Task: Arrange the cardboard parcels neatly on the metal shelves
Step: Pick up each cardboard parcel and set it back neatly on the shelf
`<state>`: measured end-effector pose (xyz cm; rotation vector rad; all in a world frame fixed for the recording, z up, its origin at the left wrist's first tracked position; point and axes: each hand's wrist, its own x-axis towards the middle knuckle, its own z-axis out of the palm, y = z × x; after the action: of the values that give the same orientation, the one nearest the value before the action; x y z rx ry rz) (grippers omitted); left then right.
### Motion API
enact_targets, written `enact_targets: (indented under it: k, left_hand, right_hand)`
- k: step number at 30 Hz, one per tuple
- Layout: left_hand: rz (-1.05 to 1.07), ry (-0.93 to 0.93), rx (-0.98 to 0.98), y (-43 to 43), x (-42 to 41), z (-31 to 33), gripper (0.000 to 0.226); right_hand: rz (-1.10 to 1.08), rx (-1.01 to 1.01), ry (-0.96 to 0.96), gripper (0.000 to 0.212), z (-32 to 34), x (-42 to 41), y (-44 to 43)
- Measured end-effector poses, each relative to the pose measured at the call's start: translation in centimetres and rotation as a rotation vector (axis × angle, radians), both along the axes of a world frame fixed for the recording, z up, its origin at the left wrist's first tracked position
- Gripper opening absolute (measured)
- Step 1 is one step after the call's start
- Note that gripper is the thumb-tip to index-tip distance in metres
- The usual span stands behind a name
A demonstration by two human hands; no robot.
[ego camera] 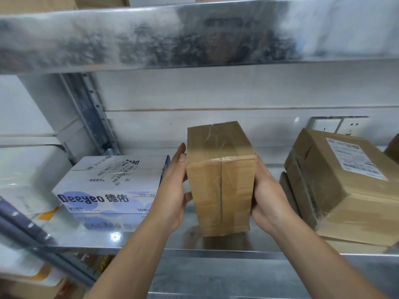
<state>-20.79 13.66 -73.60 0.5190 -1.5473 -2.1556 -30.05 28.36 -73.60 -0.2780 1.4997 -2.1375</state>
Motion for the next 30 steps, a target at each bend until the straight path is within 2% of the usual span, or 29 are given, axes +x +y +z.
enact_targets:
  k: [3,7,11,15,18,21,23,26,28,30]
  left_hand:
    - [0.008,0.004,-0.011,-0.1,0.1,-0.7,0.071]
    - [-0.041,-0.016,-0.031,0.2,0.3,-0.6,0.065]
    - [-0.082,-0.013,-0.023,0.9,0.7,-0.2,0.046]
    - [-0.05,-0.026,-0.021,0.7,0.7,-0.3,0.065]
    - [-0.015,-0.054,-0.034,0.4,0.7,-0.5,0.061]
    - [-0.006,-0.123,-0.06,0.0,0.9,-0.7,0.06]
    - [-0.017,-0.165,-0.086,-0.3,0.8,-0.9,0.069]
    - [0.015,-0.209,-0.106,-1.1,0.8,-0.9,0.098]
    - [-0.02,-0.234,-0.108,-1.3,1.0,-0.5,0.106]
    - [-0.072,-0.243,-0.105,-1.4,1.2,-0.1,0.097]
  right_hand:
    - [-0.02,0.045,-0.023,0.037,-0.1,0.3,-0.2]
    - [-0.055,0.108,-0.048,0.034,-0.8,0.8,-0.5]
    - [-0.054,0.122,-0.075,0.032,-0.8,1.2,-0.4]
    - [-0.021,0.127,-0.037,0.03,-0.6,1.3,-0.3]
    - [-0.004,0.165,0.032,0.026,-0.4,1.1,-0.3]
    - [0.054,0.287,0.137,0.032,-0.6,0.6,-0.3]
    - [0.077,0.344,0.168,0.037,-0.5,0.4,-0.2]
    - [0.112,0.352,0.188,0.039,-0.3,0.2,-0.3]
    - [0.13,0.37,0.181,0.038,0.0,0.2,-0.5]
    - [0.15,0.371,0.171,0.03,0.1,0.3,-0.4]
